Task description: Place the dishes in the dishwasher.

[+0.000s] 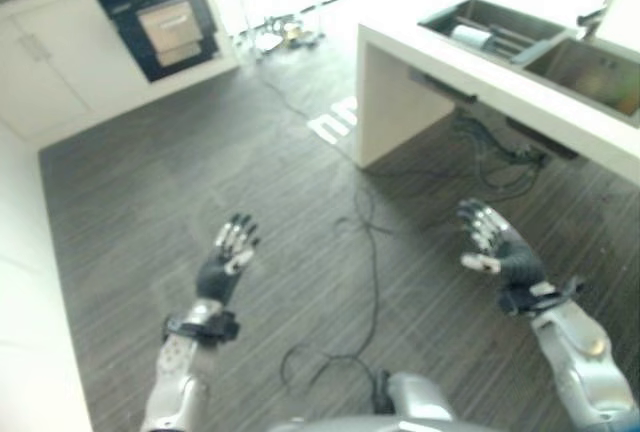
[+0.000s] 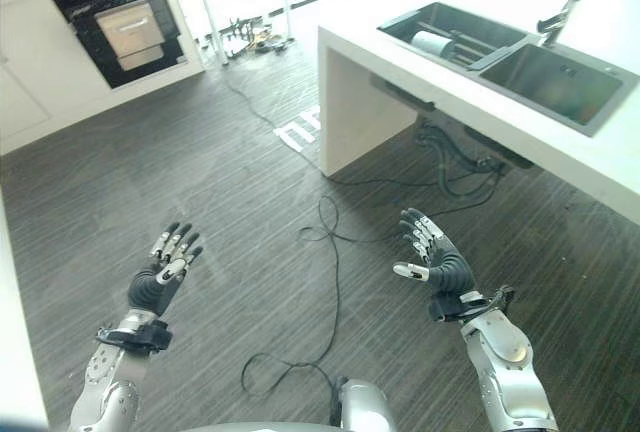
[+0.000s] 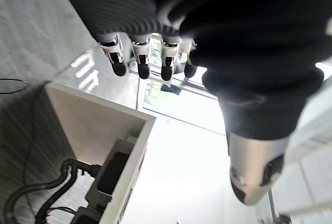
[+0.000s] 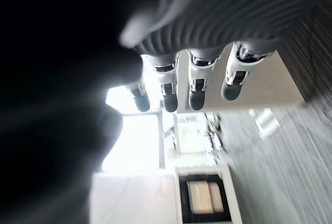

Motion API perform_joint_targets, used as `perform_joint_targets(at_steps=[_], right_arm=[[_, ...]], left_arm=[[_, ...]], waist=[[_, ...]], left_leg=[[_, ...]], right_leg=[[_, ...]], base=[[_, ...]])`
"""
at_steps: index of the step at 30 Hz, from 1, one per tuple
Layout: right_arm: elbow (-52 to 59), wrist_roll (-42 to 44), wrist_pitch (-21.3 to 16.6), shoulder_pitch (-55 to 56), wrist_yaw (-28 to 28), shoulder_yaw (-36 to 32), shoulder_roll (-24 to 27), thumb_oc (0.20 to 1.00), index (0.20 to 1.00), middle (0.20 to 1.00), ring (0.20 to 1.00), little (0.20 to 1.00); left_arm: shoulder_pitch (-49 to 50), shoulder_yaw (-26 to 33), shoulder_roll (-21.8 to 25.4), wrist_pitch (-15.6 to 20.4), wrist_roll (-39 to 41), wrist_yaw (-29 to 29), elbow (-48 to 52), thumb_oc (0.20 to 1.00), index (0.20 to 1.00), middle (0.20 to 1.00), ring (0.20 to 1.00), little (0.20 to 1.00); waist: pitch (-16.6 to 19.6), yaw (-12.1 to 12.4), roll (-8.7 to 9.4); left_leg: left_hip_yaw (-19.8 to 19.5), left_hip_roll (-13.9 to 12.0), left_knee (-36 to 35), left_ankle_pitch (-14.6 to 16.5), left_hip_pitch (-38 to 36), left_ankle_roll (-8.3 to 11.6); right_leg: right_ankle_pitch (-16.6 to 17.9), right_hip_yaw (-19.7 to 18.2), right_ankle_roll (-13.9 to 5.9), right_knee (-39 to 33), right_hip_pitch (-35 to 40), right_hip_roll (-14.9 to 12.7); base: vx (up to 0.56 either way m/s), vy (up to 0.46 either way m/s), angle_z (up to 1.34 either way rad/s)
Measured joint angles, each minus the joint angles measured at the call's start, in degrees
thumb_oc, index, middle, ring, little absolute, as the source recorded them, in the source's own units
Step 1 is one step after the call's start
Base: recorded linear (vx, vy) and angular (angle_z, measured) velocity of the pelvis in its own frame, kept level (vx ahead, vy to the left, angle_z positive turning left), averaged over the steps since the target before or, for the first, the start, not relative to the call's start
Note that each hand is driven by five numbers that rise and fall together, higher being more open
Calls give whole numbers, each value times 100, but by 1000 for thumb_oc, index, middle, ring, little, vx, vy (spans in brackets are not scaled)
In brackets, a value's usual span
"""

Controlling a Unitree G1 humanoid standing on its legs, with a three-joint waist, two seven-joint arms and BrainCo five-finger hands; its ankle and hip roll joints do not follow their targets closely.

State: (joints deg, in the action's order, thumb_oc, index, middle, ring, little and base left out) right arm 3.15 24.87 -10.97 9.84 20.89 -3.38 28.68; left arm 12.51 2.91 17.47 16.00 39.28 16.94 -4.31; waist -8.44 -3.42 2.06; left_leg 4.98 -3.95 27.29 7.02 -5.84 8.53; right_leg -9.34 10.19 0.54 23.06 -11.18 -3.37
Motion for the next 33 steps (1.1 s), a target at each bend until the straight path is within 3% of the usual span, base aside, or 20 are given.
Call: perform_joint_targets(at_steps=[2,3,4,7,9,11,15,16,17,19,21,23,24,26,27,28,29,30,31,33], right_arm=[[-22,14,-49,35,-5,-52,-34,1000,1000,1000,1000,1000],[-25,47,-75,38,-9,-68,-45,1000,1000,1000,1000,1000],[-29,89,-87,-18,-7,-57,-80,1000,1000,1000,1000,1000],[-23,99,-120,3,-3,-41,-228,1000,1000,1000,1000,1000],[-18,89,-196,7,14,-48,-231,1000,1000,1000,1000,1000],[-31,36,-186,116,121,-50,-220,1000,1000,1000,1000,1000],[47,8,-95,183,253,-310,140,1000,1000,1000,1000,1000],[119,43,-57,184,263,-453,127,1000,1000,1000,1000,1000],[432,113,-52,295,274,-575,40,1000,1000,1000,1000,1000],[866,106,-49,425,290,-619,-329,1000,1000,1000,1000,1000],[980,96,-53,330,122,-495,-637,1000,1000,1000,1000,1000],[917,89,-52,99,8,-373,-602,1000,1000,1000,1000,1000],[936,89,-57,86,-129,-404,-658,1000,1000,1000,1000,1000],[944,82,-61,128,-217,-340,-703,1000,1000,1000,1000,1000],[992,78,-81,152,-296,-300,-679,1000,1000,1000,1000,1000],[947,81,-69,240,-361,-234,-562,1000,1000,1000,1000,1000],[720,103,-84,157,-403,-68,-535,1000,1000,1000,1000,1000],[495,110,-109,32,-398,-234,-664,1000,1000,1000,1000,1000],[467,111,-130,-72,-432,-390,-466,1000,1000,1000,1000,1000],[654,197,-96,-176,-443,-363,-451,1000,1000,1000,1000,1000]], left_arm=[[75,-25,8,67,-24,10,3,1000,1000,1000,1000,1000],[28,-30,10,72,-49,16,13,1000,1000,1000,1000,1000],[41,-29,15,80,-47,16,28,1000,1000,1000,1000,1000],[119,-29,104,98,-42,88,43,1000,1000,1000,1000,1000],[125,-28,46,98,39,155,107,1000,1000,1000,1000,1000],[260,-23,-195,105,73,203,20,1000,1000,1000,1000,1000],[276,-55,-365,155,65,286,-193,1000,1000,1000,1000,1000],[231,-49,-338,158,63,280,-181,1000,1000,1000,1000,1000],[60,-40,-273,160,58,266,-165,1000,1000,1000,1000,1000],[-345,116,-107,153,58,238,-134,1000,1000,1000,1000,1000],[-639,182,29,160,41,180,-120,1000,1000,1000,1000,1000],[-602,187,198,163,11,114,-102,1000,1000,1000,1000,1000],[-579,220,258,160,-8,114,-26,1000,1000,1000,1000,1000],[-492,197,206,155,-73,94,51,1000,1000,1000,1000,1000],[-321,224,195,190,-227,70,271,1000,1000,1000,1000,1000],[-245,179,83,182,-232,45,251,1000,1000,1000,1000,1000],[-242,138,164,170,-247,26,201,1000,1000,1000,1000,1000],[-326,97,662,168,-262,37,339,1000,1000,1000,1000,1000],[-192,215,759,181,-270,7,511,1000,1000,1000,1000,1000],[-120,600,653,133,-270,-202,349,1000,1000,1000,1000,1000]], waist=[[-23,-34,169],[-46,7,219],[-84,38,277],[-31,50,128],[-93,91,-141],[-154,187,-179],[-243,216,-342],[-247,296,-350],[-260,253,-251],[-262,264,2],[-179,316,127],[-152,448,57],[-105,439,6],[-108,427,-189],[-139,439,-348],[-132,446,-576],[-327,432,-189],[-332,390,186],[-320,454,27],[-384,511,461]], left_leg=[[-333,53,1456,-124,941,-51],[-225,88,1566,22,1338,-290],[-16,49,1177,93,1600,-443],[507,-197,-1657,-118,1390,-576],[-42,-304,-1660,-200,1775,-494],[-322,-397,-1391,-239,1988,-368],[-331,-769,-1384,-275,2145,-366],[-262,-680,-1380,-274,2020,-376],[29,-339,-1311,-503,1853,-488],[244,167,-917,-62,1878,-971],[215,374,-710,181,1839,-1162],[227,433,-706,99,1762,-916],[186,586,-683,355,1698,-1408],[210,738,-642,291,1502,-1520],[272,768,-732,319,1366,-1563],[443,657,-985,364,1195,-977],[232,823,-445,-56,1410,546],[-9,559,887,559,2139,-1000],[-224,-470,243,596,2072,-912],[240,-177,105,764,1770,-888]], right_leg=[[-170,-133,109,-159,216,20],[-181,-186,1,-249,292,0],[-102,-170,-25,-440,415,-8],[-19,-2,-28,-909,919,322],[-96,5,-83,-929,954,571],[-130,-281,21,-906,1060,616],[-367,-724,-347,-833,1346,565],[-470,-841,-516,-749,1400,358],[-543,-843,-832,-694,1537,-128],[-273,-501,-980,-594,1711,-700],[-3,-360,-696,-356,1701,-890],[128,-291,-917,85,1484,-957],[941,-388,-1058,554,1310,-908],[986,-632,-1108,2032,619,-932],[957,-468,-959,3108,-116,-962],[837,-147,-676,3271,-500,-745],[647,-41,-396,2281,-546,-775],[791,241,-637,854,-545,-1119],[722,563,-1117,170,-647,-1044],[775,1086,-1033,-939,-977,-1293]], base=[[158,-51,-31],[204,108,-15],[204,178,-22],[187,239,5],[261,289,-5],[278,306,-35],[235,395,-62],[239,475,-70],[309,547,-59],[289,487,2],[176,292,28],[198,302,15],[236,346,24],[213,246,3],[182,27,-25],[190,-69,-33],[248,-186,10],[209,-226,-13],[261,-242,-35],[298,-221,-90]])
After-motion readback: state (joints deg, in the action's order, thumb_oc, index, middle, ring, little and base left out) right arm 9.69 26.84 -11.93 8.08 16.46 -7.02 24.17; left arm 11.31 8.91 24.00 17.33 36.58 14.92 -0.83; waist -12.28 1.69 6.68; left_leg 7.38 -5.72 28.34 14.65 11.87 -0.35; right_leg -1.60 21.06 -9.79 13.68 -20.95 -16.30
